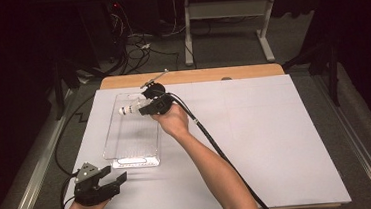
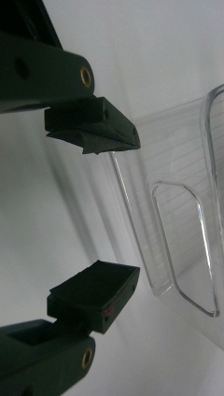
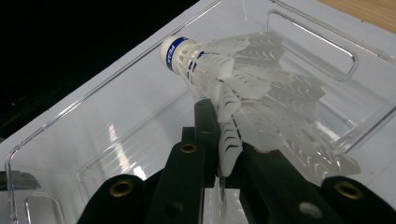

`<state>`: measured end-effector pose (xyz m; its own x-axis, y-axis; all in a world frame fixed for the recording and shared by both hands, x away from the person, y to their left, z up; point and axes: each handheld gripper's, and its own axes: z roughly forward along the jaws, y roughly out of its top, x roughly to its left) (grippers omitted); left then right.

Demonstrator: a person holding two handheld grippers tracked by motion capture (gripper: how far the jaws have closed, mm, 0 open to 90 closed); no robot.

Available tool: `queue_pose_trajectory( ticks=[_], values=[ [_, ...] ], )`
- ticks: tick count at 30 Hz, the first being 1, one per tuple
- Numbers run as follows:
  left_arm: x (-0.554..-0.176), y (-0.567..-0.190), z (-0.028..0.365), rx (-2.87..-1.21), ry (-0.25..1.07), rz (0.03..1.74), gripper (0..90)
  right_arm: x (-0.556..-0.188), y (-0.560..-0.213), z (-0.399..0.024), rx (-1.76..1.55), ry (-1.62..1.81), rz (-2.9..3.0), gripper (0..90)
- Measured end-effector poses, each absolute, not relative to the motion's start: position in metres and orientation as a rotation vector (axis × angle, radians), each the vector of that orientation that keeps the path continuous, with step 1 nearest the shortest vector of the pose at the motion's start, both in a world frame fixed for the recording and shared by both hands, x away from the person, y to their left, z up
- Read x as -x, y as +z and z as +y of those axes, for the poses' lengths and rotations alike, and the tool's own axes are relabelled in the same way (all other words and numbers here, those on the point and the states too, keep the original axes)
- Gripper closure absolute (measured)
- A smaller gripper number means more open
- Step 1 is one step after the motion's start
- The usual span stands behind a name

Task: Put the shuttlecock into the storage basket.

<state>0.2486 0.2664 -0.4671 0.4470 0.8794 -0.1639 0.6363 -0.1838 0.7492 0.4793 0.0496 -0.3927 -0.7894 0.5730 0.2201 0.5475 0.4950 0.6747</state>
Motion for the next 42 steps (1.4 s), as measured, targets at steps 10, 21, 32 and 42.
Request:
queue_pose_trajectory(
  ticks=[10,21,32,42],
  values=[
    [-0.248,-0.466,0.265,-1.910,0.391,1.267,34.5,-0.485,-0.408,0.058,-1.048,1.173,2.698,88.8],
    [-0.247,-0.466,0.265,-1.912,0.392,1.257,34.4,-0.487,-0.419,0.073,-1.030,1.112,2.716,88.2],
    [-0.249,-0.466,0.262,-1.913,0.384,1.248,34.3,-0.486,-0.419,0.078,-1.007,1.054,2.727,87.5],
    [-0.251,-0.467,0.263,-1.915,0.374,1.255,34.2,-0.486,-0.421,0.082,-0.991,1.009,2.733,87.1]
  ],
)
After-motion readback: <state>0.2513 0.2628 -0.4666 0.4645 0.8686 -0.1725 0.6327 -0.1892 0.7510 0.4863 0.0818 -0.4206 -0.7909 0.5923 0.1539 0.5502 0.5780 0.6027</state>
